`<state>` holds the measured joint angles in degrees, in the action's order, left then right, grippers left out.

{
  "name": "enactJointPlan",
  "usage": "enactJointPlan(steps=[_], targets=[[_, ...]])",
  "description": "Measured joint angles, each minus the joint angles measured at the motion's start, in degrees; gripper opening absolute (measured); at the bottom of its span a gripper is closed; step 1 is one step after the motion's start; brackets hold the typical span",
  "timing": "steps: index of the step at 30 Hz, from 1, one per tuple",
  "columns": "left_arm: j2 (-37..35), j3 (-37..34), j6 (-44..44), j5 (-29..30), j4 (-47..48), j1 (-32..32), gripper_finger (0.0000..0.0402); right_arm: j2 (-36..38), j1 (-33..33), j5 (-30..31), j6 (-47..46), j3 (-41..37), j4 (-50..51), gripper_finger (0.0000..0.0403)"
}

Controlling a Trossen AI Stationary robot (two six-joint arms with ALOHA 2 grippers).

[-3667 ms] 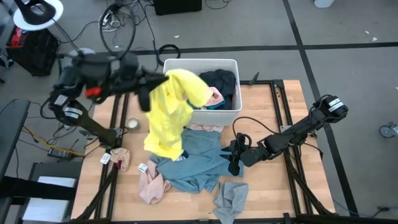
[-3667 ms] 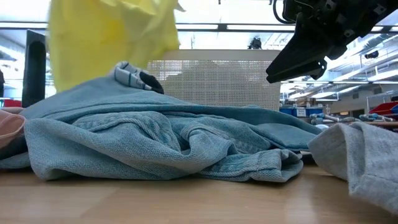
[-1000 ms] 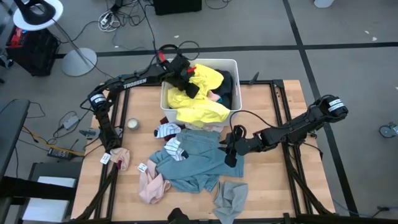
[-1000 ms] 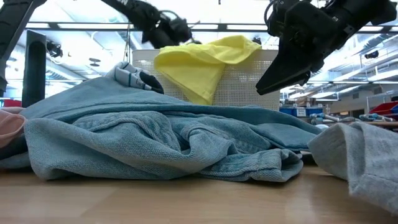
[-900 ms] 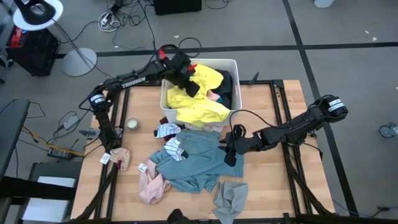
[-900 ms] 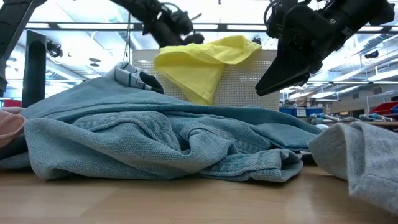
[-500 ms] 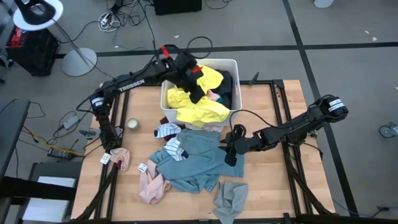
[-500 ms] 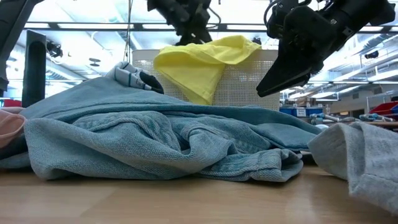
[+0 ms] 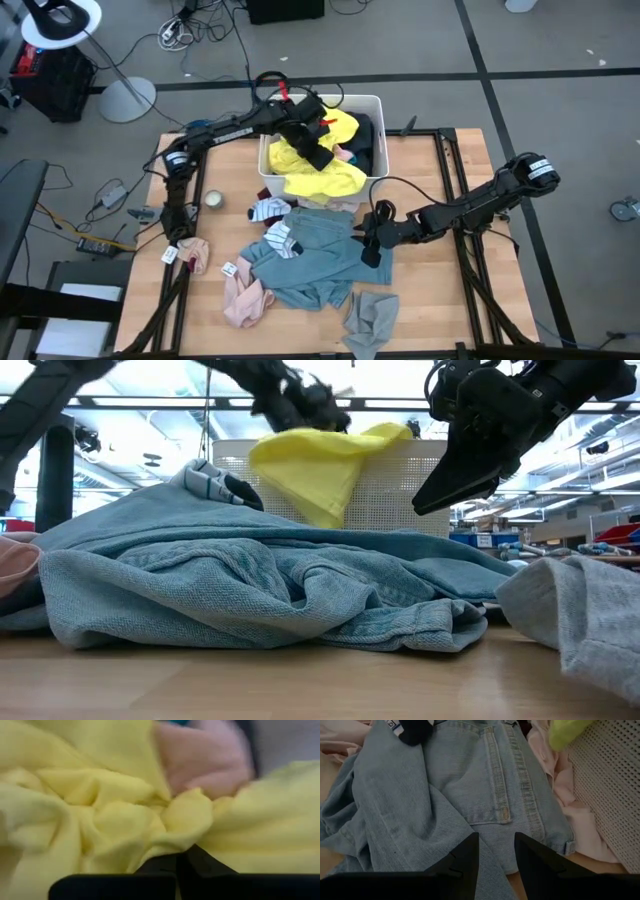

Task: Sort clothes
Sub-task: Put the yellow cloth into the white laundry bin

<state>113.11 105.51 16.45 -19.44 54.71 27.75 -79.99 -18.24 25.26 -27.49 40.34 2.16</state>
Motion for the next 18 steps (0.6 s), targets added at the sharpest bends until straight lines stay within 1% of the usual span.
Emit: enactJointPlan(steps=[4,10,13,18], targets=[[5.24,0.04,1.18,-2.55,-0.1,1.17,0.0002,0.0,0.02,0.0,0.0,0.0,0.02,0.0126],[11.85,0.28,3.21,-2.64,-0.4,1.76,0.0001,0.0,0.0,0.01,0.02,0.0,0.04,0.0126],[13.24,0.28,3.61,-1.29,-0.77,1.72,0.0001,0.0,0.02,0.02,0.0,0.0,0.06,0.0126],[12.68,1.02,3.43,-0.56,-0.34,1.7,0.0001,0.0,0.02,0.02,0.02,0.0,0.04,0.0126]])
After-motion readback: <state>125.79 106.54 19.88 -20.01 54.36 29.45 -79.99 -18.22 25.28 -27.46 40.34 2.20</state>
